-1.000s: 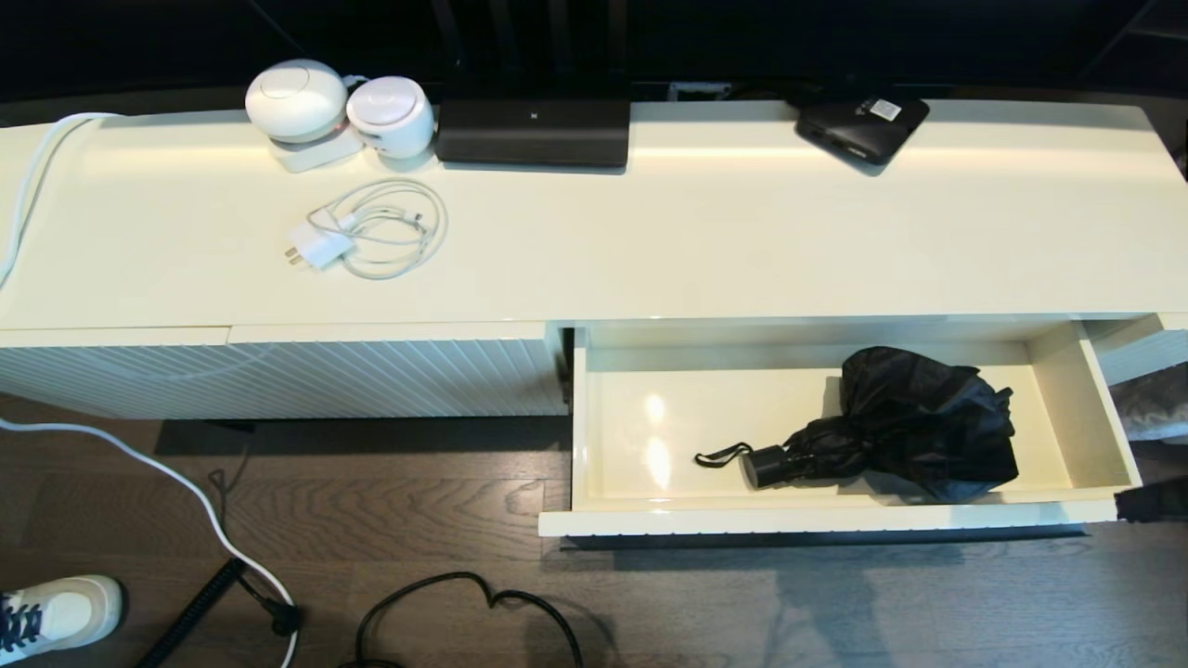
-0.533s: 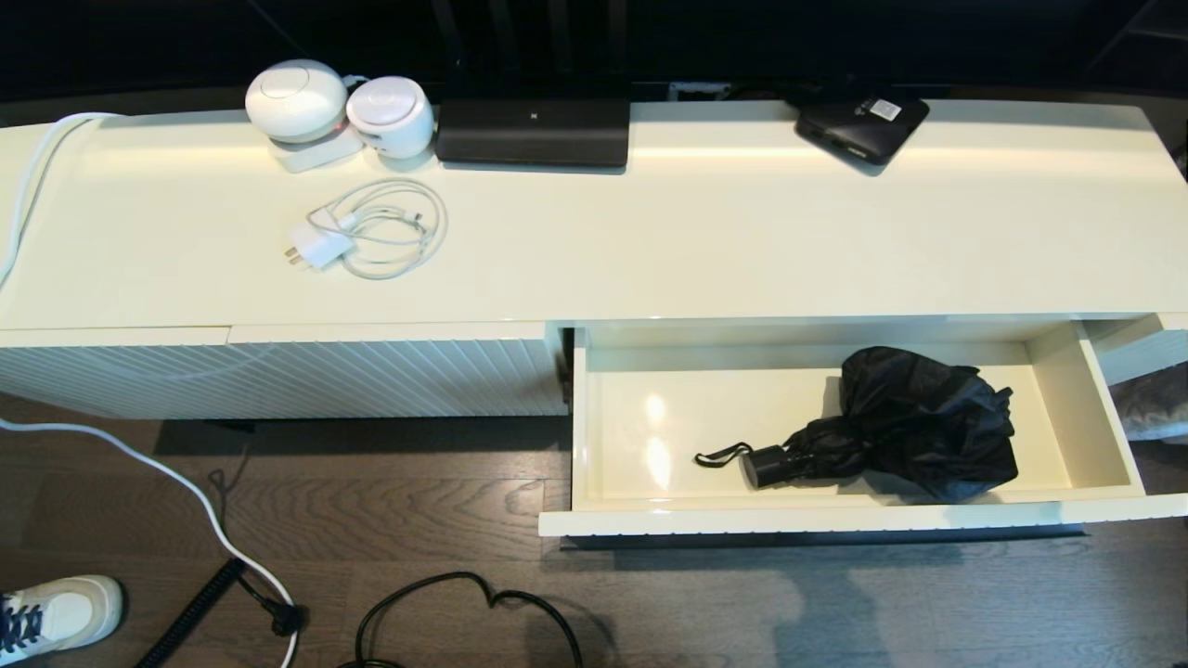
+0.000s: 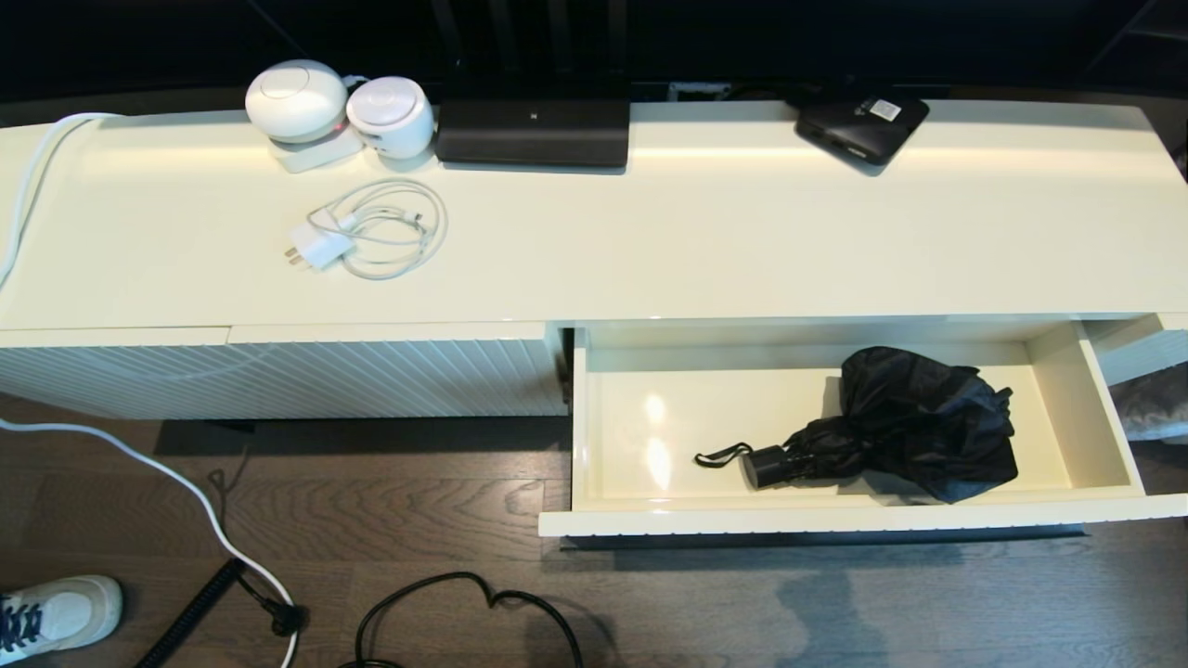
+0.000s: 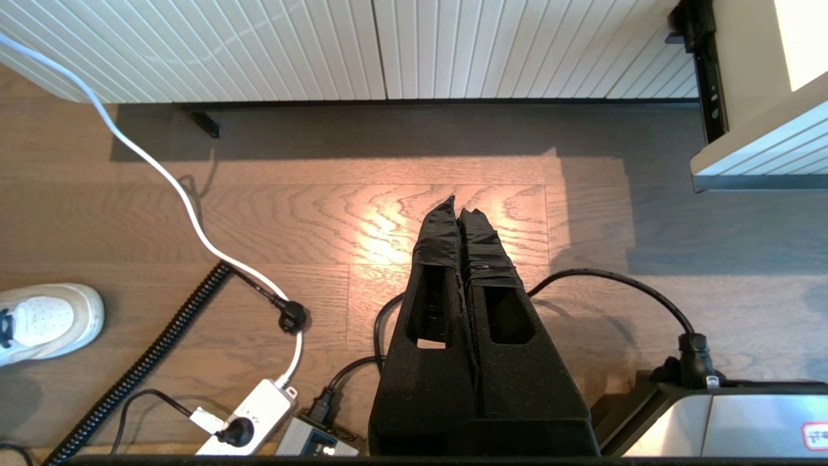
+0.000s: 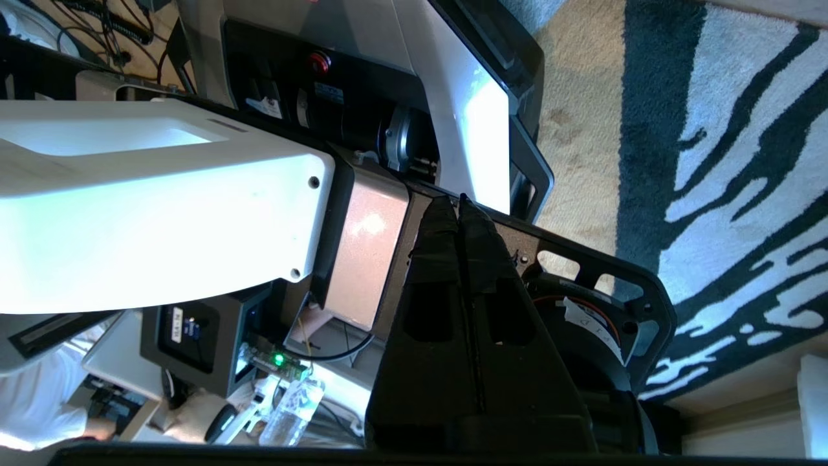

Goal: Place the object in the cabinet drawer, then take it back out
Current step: Close the drawer

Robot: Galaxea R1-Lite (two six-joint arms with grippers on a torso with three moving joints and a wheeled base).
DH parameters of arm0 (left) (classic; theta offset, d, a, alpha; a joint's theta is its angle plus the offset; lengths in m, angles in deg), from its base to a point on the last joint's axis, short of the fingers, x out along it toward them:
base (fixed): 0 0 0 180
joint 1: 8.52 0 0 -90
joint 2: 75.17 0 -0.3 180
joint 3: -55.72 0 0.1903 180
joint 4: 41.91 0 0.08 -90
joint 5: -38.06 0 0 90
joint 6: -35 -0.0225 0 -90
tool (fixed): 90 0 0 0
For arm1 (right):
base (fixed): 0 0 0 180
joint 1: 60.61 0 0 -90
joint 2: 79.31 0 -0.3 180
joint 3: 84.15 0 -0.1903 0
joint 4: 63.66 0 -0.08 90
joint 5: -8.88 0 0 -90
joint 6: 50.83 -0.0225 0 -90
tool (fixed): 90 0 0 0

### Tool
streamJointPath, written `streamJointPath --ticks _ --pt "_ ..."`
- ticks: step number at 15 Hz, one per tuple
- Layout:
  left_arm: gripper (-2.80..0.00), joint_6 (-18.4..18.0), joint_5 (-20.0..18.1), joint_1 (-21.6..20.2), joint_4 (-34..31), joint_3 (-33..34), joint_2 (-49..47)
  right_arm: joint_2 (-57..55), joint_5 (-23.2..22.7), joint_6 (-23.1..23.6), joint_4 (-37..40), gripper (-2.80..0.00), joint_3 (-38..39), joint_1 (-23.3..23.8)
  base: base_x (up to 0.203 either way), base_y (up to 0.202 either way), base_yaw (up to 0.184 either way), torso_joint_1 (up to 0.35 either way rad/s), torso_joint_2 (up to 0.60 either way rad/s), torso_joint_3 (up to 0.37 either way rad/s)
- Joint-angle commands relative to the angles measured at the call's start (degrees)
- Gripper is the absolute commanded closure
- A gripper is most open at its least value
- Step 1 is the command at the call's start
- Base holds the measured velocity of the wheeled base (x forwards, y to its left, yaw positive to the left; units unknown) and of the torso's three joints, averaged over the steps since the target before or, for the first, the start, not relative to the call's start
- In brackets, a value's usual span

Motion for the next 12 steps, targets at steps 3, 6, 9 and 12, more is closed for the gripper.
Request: streamJointPath --ticks 3,6,9,12 --pt "0.00 0.0 0.0 0.0 0.0 0.0 0.0 9.1 -0.2 0.3 -1.5 0.00 9.5 0.3 0.000 0.000 0.000 0.000 0.00 0.000" --pt "0.00 0.0 0.0 0.0 0.0 0.0 0.0 11.4 -0.8 0.6 -6.0 0.00 15.2 0.2 0.000 0.000 0.000 0.000 0.00 0.000" --pt "0.00 0.0 0.0 0.0 0.0 0.0 0.0 12.8 -1.6 0.6 -15.5 0.00 22.2 0.2 0.000 0.000 0.000 0.000 0.00 0.000" --pt "0.00 0.0 0.0 0.0 0.0 0.0 0.0 10.9 -2.3 0.7 -24.0 0.00 27.7 0.1 0.000 0.000 0.000 0.000 0.00 0.000"
